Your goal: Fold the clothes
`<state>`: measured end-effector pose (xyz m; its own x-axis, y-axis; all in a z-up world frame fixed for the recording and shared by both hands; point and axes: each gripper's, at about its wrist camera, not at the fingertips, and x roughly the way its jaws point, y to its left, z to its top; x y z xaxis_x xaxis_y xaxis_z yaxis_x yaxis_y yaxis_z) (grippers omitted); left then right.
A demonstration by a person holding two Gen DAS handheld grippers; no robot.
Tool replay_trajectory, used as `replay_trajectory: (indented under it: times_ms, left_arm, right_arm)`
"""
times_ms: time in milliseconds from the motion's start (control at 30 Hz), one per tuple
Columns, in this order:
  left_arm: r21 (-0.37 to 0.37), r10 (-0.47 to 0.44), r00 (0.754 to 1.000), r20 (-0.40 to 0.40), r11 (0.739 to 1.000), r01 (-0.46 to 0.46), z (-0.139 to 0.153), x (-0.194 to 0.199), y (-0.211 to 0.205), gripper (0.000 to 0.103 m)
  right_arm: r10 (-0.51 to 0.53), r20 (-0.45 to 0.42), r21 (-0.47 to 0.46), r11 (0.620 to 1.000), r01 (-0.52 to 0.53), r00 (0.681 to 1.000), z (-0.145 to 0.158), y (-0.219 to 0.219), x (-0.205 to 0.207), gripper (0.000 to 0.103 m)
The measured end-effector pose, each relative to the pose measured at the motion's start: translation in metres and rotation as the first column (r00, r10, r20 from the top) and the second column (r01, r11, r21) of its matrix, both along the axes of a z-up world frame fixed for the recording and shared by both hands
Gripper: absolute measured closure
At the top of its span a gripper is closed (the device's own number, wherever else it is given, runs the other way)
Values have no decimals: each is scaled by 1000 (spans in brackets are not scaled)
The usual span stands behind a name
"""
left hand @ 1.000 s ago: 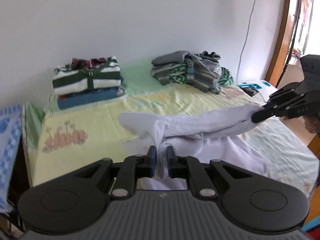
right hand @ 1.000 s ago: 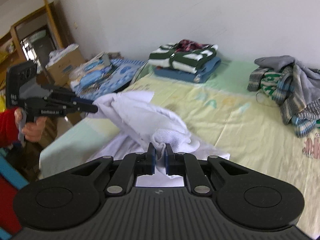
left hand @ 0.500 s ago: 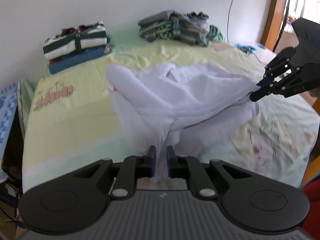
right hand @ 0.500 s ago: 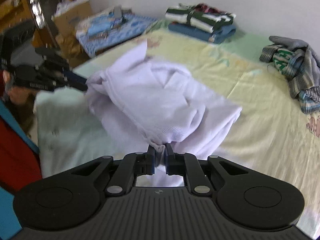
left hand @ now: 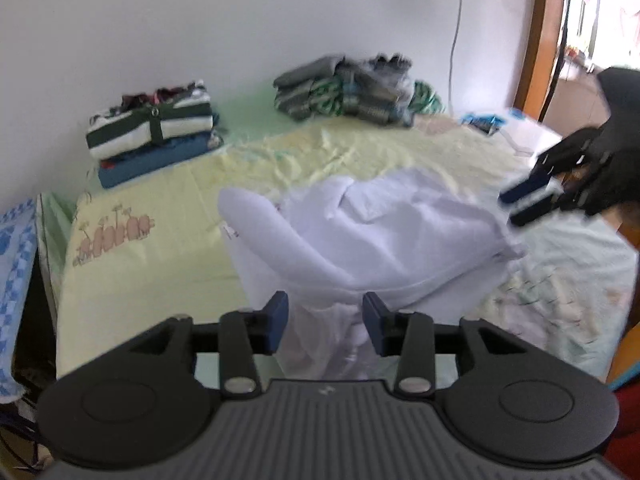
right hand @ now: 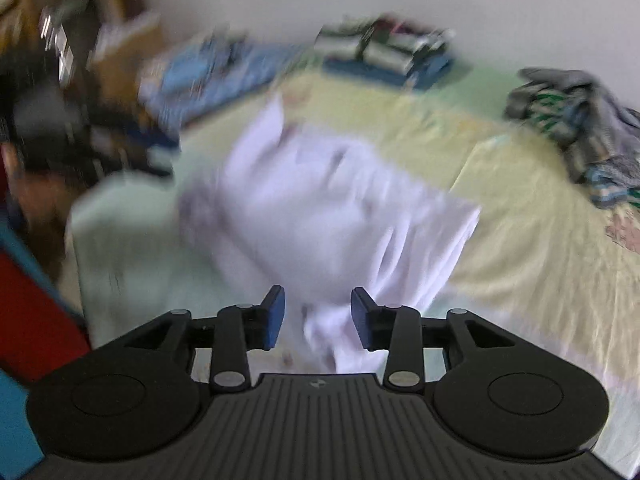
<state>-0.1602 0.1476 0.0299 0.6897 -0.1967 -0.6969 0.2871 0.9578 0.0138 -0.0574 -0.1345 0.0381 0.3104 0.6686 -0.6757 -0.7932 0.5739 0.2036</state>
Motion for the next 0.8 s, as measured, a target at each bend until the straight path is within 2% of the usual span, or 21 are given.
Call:
replay_trajectory:
  times_ms: [67, 167, 200, 233, 300, 333, 367, 467, 567, 633, 733, 800]
  left_arm:
    - [51, -21, 1000, -14, 998, 21, -12, 7, -8, 60]
    - [131, -46, 998, -33, 990, 50, -26, 11, -21, 59]
    - [157, -53, 998, -41, 986, 59, -31, 12, -25, 66]
    - [173, -59, 997, -57, 983, 68, -36, 13, -28, 86]
    - [156, -55, 995, -82, 985, 68, -39, 13, -26, 97]
    - [142, -53, 996, -77, 988, 63, -37, 12, -24, 101]
    - [129, -50, 996, -72, 990, 59, -35, 11, -22, 101]
    - [87, -73, 995, -67, 993, 79, -23, 2, -19, 103]
    - [35, -120, 988, -95, 992, 124, -17, -9, -17, 103]
    - [42, -142, 982, -122, 988, 148, -23, -14, -19, 103]
    - [73, -141, 976, -168, 985, 155, -43, -12, -20, 102]
    - [77, -149, 975, -162, 984, 163, -42, -12, -19, 100]
  right_arm:
    - [-69, -22, 47, 996, 70, 997, -1, 0, 8, 60]
    - [-151, -34, 21, 988, 152, 988, -15, 8, 19, 60]
    - [-170, -48, 6, 985, 171, 984, -21, 10, 21, 60]
    - [-179, -72, 3, 984, 180, 981, -26, 11, 23, 60]
    - [-161, -100, 8, 987, 163, 982, -27, 9, 23, 62]
    - [-150, -112, 11, 988, 153, 982, -27, 8, 23, 68]
    - [-139, -124, 14, 990, 142, 983, -27, 7, 24, 82]
    - [-105, -159, 24, 994, 111, 982, -26, 3, 24, 90]
    - [-71, -194, 35, 996, 80, 978, -25, 0, 25, 90]
    - [-48, -217, 43, 997, 59, 975, -25, -2, 25, 90]
    - [-15, -228, -18, 1000, 12, 973, -36, 4, 24, 90]
    - [-19, -220, -69, 998, 4, 975, -45, 11, 23, 85]
